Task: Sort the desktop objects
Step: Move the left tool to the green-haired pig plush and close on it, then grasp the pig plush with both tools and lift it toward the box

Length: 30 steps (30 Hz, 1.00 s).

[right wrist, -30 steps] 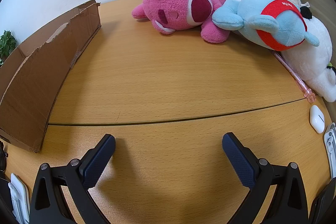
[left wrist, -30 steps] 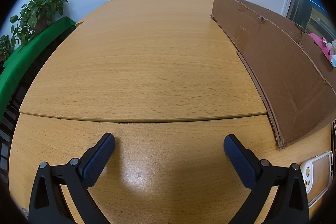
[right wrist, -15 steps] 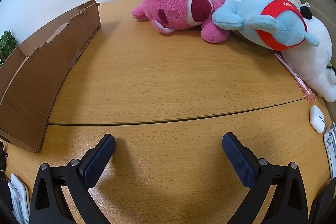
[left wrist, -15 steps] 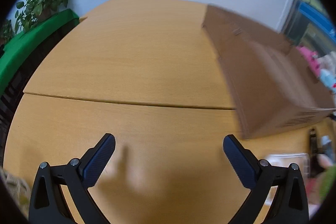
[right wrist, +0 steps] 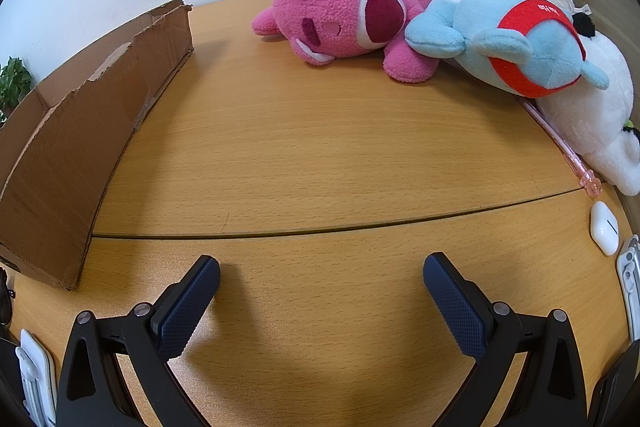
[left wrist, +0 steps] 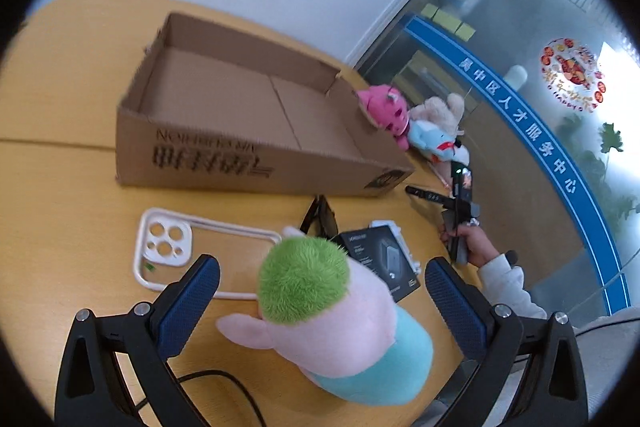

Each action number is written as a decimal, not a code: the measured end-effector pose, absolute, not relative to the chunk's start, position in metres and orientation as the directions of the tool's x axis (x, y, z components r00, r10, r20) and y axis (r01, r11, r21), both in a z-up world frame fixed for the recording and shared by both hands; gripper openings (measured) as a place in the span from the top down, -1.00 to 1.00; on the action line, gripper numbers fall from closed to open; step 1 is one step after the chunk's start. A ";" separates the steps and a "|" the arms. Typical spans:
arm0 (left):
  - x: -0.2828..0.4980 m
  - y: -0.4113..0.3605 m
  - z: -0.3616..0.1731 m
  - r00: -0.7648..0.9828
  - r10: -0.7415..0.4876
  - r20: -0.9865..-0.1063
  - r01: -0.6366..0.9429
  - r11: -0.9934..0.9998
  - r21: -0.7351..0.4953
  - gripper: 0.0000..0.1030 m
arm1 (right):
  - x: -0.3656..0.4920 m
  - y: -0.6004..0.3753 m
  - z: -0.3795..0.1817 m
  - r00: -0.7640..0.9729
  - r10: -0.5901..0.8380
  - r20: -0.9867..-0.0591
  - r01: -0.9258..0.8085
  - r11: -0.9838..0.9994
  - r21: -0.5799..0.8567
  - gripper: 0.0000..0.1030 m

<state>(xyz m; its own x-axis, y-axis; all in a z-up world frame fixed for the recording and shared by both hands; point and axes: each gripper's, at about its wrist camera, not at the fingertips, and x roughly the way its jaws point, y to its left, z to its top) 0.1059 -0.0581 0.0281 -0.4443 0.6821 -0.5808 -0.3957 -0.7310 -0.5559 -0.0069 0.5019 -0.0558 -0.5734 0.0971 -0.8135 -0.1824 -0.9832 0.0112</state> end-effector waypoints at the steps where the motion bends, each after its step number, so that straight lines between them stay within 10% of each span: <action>1: 0.102 -0.054 0.021 -0.424 0.685 -0.592 -0.384 -0.728 -0.568 -0.96 | -0.005 0.501 -0.056 -0.569 0.101 -0.816 -0.189 -0.982 0.010 -1.00; 8: 0.101 -0.037 -0.010 -0.299 0.733 -0.611 -0.380 -0.679 -0.628 -0.57 | 0.046 0.460 -0.039 -0.550 0.069 -0.832 -0.161 -0.987 0.024 -1.00; 20: 0.105 -0.037 -0.016 -0.280 0.750 -0.599 -0.373 -0.660 -0.652 -0.47 | 0.190 0.218 0.054 -0.446 -0.589 -0.674 0.650 -0.731 0.208 -1.00; 30: 0.110 -0.034 -0.015 -0.285 0.767 -0.575 -0.380 -0.641 -0.666 -0.34 | 0.180 0.157 0.006 -0.337 -0.582 -0.740 0.650 -0.713 0.264 -0.64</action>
<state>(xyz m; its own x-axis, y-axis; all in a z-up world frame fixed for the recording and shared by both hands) 0.1096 -0.0343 -0.0145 -0.2846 0.7667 -0.5755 -0.3801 -0.6413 -0.6665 0.1805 0.1565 0.0062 -0.3375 -0.5816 -0.7402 0.6501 -0.7127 0.2636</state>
